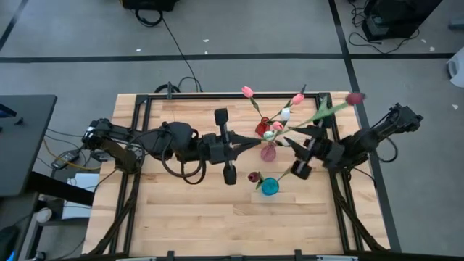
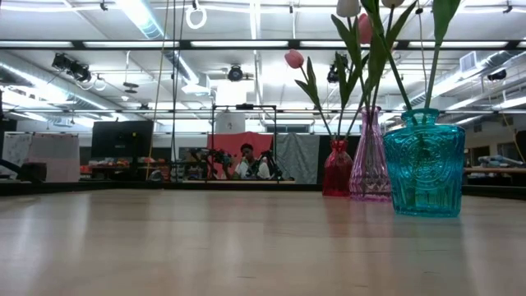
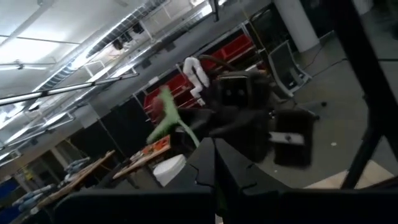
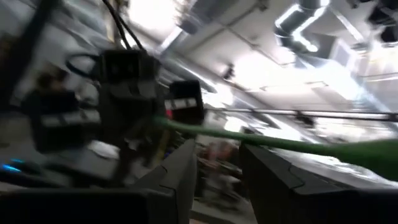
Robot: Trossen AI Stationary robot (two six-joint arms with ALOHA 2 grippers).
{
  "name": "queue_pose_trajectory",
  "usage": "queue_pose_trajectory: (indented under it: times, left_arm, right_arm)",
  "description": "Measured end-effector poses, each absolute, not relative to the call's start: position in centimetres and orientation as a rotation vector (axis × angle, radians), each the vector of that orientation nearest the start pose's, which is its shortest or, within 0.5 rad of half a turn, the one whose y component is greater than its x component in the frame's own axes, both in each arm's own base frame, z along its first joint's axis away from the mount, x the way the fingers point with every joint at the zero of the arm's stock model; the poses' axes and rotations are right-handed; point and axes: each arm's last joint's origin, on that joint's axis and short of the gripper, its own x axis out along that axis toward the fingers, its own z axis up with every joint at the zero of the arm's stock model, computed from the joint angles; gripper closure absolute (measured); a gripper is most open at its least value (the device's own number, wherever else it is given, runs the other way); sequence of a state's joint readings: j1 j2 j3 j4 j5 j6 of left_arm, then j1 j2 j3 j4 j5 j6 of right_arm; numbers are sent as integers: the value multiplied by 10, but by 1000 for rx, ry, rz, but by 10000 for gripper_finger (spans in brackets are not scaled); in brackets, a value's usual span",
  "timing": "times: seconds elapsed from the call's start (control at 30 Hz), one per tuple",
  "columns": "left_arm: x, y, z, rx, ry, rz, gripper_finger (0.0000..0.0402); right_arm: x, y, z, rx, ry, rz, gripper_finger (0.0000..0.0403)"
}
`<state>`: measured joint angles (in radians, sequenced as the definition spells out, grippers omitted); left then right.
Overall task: Sort flowers into vase by color
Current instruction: Put the red tulip into the blue vase
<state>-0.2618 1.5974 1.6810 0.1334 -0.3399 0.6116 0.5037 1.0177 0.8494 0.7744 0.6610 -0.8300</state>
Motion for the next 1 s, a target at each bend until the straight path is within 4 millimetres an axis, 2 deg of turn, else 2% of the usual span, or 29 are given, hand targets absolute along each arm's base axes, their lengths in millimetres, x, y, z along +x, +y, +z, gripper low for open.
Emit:
queue_pose_trajectory:
  times: [0.2, 0.4, 0.67, 1.0]
  left_arm:
    - [352, -85, 458, 554, -165, 109, 401]
    - [354, -86, 453, 562, -166, 94, 401]
    - [353, -86, 453, 560, -168, 96, 399]
    - [353, -86, 453, 556, -167, 98, 396]
  right_arm:
    - [181, 83, 399, -421, -414, -202, 267]
    - [179, 82, 400, -430, -414, -198, 269]
    - [165, 75, 407, -372, -455, -150, 280]
    - [156, 71, 411, -348, -472, -121, 309]
